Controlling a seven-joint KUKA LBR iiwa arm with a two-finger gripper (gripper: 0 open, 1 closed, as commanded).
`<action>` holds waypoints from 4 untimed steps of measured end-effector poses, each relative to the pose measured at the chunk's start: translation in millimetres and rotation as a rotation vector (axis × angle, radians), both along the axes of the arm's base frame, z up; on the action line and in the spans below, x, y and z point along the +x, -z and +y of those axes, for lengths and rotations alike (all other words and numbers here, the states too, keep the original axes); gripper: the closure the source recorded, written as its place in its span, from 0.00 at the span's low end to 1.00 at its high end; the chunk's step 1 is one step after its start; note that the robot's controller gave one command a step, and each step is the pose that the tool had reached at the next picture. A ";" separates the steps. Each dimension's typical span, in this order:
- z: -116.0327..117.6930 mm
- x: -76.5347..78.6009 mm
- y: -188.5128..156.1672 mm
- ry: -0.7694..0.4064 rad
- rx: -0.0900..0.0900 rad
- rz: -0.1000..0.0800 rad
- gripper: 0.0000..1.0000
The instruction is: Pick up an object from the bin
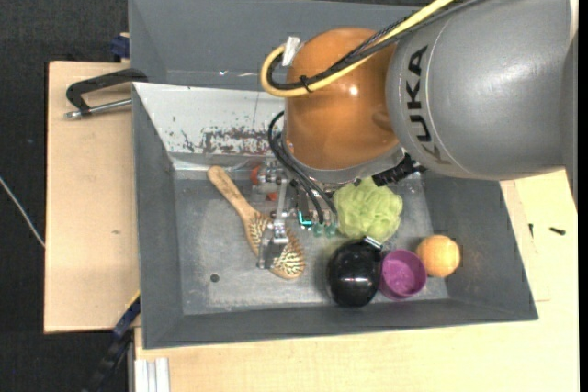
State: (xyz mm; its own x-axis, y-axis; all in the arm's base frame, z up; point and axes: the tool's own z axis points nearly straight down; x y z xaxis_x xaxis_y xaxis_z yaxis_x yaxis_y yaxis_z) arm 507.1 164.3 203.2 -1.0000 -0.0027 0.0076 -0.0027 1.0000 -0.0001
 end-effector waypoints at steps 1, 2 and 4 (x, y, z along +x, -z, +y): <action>-0.8 2.0 -4.1 0.002 0.002 -0.008 0.00; -37.3 38.2 119.8 0.036 0.013 -0.020 1.00; -41.5 31.3 85.2 0.042 0.004 -0.011 1.00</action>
Offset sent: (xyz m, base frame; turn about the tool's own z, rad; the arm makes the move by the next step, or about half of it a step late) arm 0.0320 -0.0452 -0.1332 0.0403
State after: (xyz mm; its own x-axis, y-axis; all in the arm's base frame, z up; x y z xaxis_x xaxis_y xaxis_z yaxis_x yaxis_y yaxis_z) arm 538.4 122.8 118.0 -0.9992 0.0397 -0.0035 0.0397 0.9992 0.0040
